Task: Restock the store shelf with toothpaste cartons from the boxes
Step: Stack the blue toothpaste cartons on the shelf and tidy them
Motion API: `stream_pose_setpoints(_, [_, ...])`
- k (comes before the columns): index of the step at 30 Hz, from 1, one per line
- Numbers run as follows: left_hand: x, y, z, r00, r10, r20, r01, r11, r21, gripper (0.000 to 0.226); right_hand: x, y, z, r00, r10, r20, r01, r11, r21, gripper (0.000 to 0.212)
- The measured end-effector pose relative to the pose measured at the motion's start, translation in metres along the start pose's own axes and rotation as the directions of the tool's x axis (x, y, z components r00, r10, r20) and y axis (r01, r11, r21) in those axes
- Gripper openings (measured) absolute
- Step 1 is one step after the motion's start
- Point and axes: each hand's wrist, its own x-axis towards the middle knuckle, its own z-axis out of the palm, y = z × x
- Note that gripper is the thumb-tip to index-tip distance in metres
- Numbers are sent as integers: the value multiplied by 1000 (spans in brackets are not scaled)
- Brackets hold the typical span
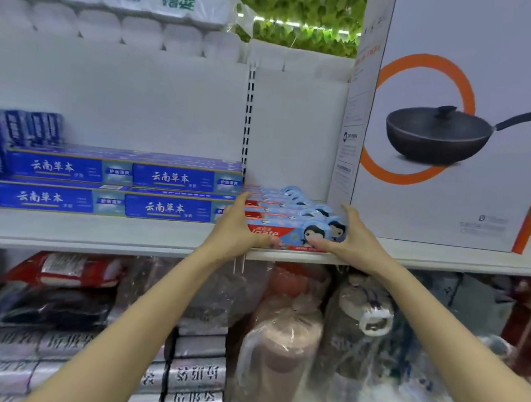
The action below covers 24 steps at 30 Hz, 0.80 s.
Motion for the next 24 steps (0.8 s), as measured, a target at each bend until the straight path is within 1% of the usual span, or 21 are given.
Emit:
stream_pose_setpoints(2, [-2, 4, 0, 1000, -27, 14, 27, 1000, -5, 107, -1, -1, 0, 999, -37, 19, 37, 999, 26, 78])
stream_pose_setpoints(3, [-2, 5, 1, 999, -37, 11, 37, 999, 3, 116, -2, -4, 1, 998, -59, 29, 58, 998, 38, 77])
stream_pose_setpoints(5, [-1, 5, 5, 999, -40, -18, 40, 999, 4, 133, 2, -4, 7, 998, -54, 38, 51, 996, 77, 82])
stream_pose_setpoints(7, [1, 3, 10, 999, -41, -25, 41, 999, 0, 139, 7, -6, 13, 996, -57, 67, 50, 994, 94, 80])
stream_pose_setpoints(9, [0, 4, 11, 999, -39, -25, 39, 999, 3, 137, 9, -8, 19, 996, -56, 70, 49, 995, 91, 83])
stream_pose_setpoints(13, [-1, 0, 5, 999, -34, -28, 31, 997, -72, 117, 16, -1, 13, 996, -54, 67, 47, 993, 109, 104])
stream_pose_setpoints(14, [0, -2, 4, 999, -36, -26, 33, 994, -105, 109, 17, 0, 9, 995, -27, 95, 17, 994, 112, 112])
stream_pose_setpoints(16, [-1, -2, 1, 999, -30, -26, 25, 986, -164, 95, 20, 0, 0, 984, 11, 180, -33, 992, 122, 120])
stream_pose_setpoints(17, [-1, -3, 1, 999, -30, -26, 25, 983, -184, 94, 22, 0, -4, 976, 14, 215, -39, 993, 108, 120])
stream_pose_setpoints(19, [0, -6, 1, 999, -38, -19, 33, 976, -215, 97, 26, 0, -9, 960, -2, 281, -26, 995, 94, 114])
stream_pose_setpoints(22, [2, -8, 0, 999, -52, -4, 50, 969, -241, 101, 32, 3, -14, 946, 10, 325, -35, 997, 69, 110])
stream_pose_setpoints(24, [3, -9, 1, 998, -62, -2, 59, 967, -249, 102, 34, 4, -16, 940, 14, 342, -49, 995, 91, 108])
